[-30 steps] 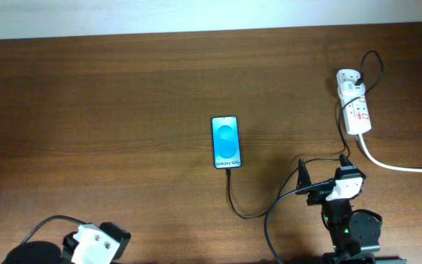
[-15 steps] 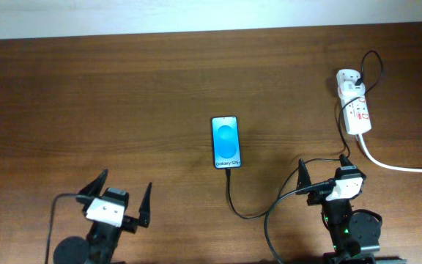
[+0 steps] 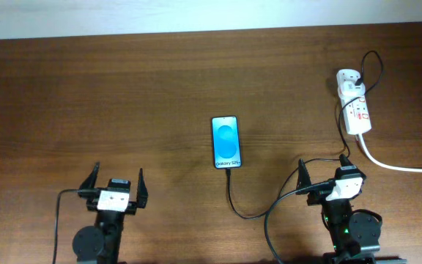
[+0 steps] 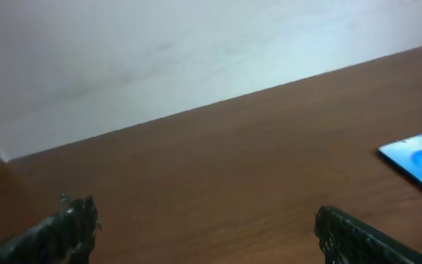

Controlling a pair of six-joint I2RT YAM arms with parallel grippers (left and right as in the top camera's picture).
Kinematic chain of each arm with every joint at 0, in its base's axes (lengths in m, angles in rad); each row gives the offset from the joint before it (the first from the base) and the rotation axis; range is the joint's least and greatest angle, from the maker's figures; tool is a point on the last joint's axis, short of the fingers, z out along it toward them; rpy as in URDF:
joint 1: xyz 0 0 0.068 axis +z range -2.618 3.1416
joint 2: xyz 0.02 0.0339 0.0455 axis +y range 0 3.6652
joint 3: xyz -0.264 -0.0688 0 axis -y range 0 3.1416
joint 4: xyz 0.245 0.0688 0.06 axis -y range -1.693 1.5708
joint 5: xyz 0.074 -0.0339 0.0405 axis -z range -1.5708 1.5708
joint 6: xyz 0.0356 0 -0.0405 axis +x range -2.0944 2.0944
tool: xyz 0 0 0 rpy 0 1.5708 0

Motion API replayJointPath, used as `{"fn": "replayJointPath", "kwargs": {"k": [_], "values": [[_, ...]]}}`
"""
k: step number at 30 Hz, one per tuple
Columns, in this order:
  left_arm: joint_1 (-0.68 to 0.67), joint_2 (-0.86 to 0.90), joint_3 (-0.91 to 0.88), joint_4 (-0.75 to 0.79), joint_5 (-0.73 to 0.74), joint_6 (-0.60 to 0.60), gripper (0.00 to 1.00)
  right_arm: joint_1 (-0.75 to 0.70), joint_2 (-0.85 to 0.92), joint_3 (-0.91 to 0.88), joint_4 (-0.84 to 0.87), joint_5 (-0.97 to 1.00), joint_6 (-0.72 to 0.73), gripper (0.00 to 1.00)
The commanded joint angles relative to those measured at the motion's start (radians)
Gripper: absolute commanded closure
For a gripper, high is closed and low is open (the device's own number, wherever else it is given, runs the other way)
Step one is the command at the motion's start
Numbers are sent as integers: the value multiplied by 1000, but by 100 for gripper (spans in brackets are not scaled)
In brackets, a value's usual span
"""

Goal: Plug charger to phone and switch on socket

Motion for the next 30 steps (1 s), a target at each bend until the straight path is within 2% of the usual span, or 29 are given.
{"fn": "replayJointPath", "kwargs": {"k": [1, 4, 30], "values": [[-6, -7, -11, -4, -122, -97, 1, -3, -6, -5, -5, 1, -3, 1], [-5, -7, -12, 2, -183, -203, 1, -3, -6, -5, -5, 1, -3, 1], [6, -6, -11, 1, -154, -193, 1, -3, -6, -5, -5, 1, -3, 1]]}}
